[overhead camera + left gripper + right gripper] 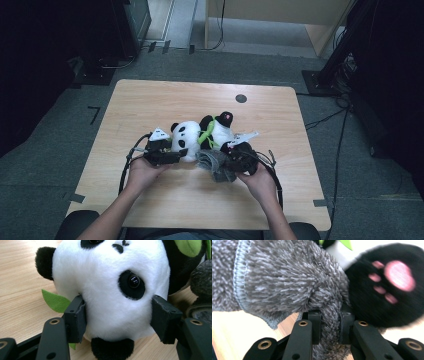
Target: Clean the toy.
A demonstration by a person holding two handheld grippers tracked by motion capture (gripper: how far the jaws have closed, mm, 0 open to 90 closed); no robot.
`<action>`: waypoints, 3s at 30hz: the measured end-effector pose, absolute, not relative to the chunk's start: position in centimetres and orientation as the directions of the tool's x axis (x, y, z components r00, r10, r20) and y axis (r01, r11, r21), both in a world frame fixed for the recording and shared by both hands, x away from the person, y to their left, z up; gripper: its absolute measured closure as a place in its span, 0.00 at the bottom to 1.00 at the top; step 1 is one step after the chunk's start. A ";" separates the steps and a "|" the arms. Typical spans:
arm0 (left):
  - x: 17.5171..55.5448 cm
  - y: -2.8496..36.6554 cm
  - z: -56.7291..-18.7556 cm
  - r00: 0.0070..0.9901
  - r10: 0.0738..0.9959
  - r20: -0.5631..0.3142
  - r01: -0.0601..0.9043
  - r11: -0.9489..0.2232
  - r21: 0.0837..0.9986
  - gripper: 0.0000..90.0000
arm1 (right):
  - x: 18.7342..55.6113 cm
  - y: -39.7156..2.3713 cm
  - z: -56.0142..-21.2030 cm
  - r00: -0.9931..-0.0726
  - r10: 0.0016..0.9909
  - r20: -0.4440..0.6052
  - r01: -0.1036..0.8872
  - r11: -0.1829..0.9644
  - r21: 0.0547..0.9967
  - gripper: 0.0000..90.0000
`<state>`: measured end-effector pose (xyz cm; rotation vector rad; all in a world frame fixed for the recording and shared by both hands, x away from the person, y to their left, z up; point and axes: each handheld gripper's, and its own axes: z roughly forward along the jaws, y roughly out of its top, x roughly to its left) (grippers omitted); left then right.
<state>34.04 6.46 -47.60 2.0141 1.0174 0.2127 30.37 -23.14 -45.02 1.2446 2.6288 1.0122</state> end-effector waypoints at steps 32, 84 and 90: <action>34.2 6.6 -47.7 0.646 0.726 -0.236 0.590 -0.279 0.757 0.40 | 31.6 -31.9 -43.8 -0.489 0.847 0.210 0.730 0.265 0.630 0.86; 34.5 6.8 -47.7 0.659 0.725 -0.201 0.560 -0.295 0.774 0.38 | 39.6 -36.5 -50.8 -0.241 0.966 0.097 0.723 0.112 0.682 0.72; 34.5 6.8 -47.7 0.657 0.726 -0.202 0.561 -0.292 0.775 0.36 | 39.7 -37.0 -50.4 -0.225 0.962 0.156 0.730 0.061 0.680 0.50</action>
